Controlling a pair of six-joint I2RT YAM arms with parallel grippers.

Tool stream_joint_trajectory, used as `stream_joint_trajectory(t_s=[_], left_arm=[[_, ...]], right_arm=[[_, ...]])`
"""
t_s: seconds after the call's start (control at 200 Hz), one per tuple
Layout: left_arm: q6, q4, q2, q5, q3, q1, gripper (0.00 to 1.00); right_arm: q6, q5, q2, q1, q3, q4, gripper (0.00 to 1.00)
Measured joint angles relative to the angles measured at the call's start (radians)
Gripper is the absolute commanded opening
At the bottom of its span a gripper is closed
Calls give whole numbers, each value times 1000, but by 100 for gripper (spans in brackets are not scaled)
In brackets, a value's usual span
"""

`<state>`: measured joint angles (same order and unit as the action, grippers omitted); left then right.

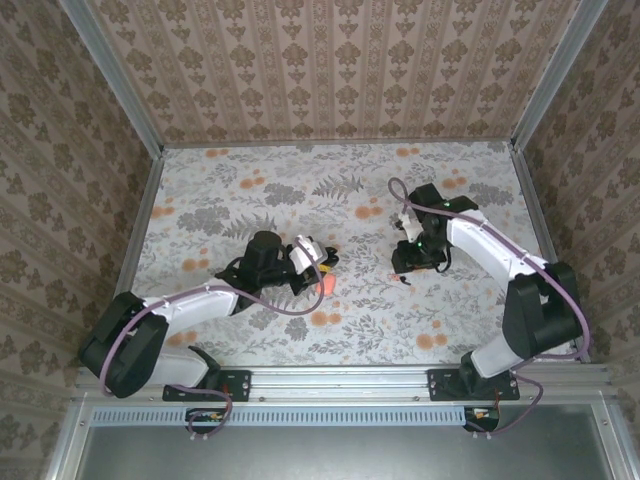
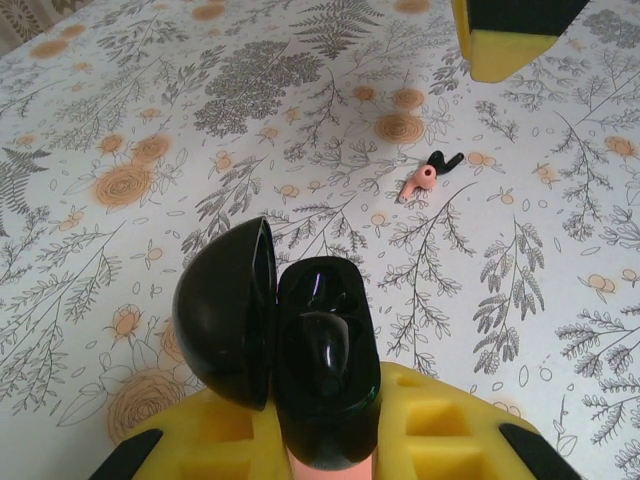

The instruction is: Insert the wireless bluetooth earbuds into the charging case

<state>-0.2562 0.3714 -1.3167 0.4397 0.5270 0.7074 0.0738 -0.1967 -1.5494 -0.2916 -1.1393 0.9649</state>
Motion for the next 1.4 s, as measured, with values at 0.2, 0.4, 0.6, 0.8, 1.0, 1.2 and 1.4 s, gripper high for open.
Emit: stream_joint_trajectory(t_s=[0.2,0.4,0.6,0.8,1.0,1.2,1.4], left_arm=[[0,-5,2,-16,-4,0,10],[0,-6,2,-22,-4,0,10],[0,-6,2,-28,-4,0,10],[0,-15,2,-39,-4,0,10],[0,-32,1,-48,-4,0,10],[0,-37,1,-53,-4,0,10],[0,-45,1,-56,-4,0,10]], right_arm=[[-75,116,-79,-20,-6,12,44],[-129,177,-151,-63,-6,10,46],[-155,202,-219,-87,-15,-6,47],[-166,216,-269,-89,-25,-45,47],[-169,225,-291,-89,-34,-82,44],[-156,252,-304,-87,-50,-110,43],[-146,275,-304,-73,-67,-113,42]])
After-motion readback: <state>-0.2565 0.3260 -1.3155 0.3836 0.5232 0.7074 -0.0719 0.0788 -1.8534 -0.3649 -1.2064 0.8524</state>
